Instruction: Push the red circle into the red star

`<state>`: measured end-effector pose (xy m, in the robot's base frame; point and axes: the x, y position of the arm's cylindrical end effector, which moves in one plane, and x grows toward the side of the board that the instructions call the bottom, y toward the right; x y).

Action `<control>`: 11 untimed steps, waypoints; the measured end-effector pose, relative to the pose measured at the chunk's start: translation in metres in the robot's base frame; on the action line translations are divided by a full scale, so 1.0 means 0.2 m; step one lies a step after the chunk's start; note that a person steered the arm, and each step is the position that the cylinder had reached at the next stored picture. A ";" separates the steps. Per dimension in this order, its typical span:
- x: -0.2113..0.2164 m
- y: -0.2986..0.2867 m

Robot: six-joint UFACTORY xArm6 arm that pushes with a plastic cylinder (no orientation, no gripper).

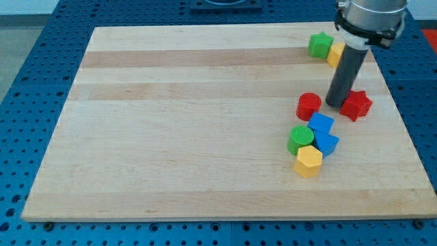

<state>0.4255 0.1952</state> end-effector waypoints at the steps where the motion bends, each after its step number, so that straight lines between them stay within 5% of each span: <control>1: -0.01 -0.01; 3: -0.45 -0.46; 4: -0.45 -0.69; 5: -0.09 -0.91; 11: 0.08 -0.21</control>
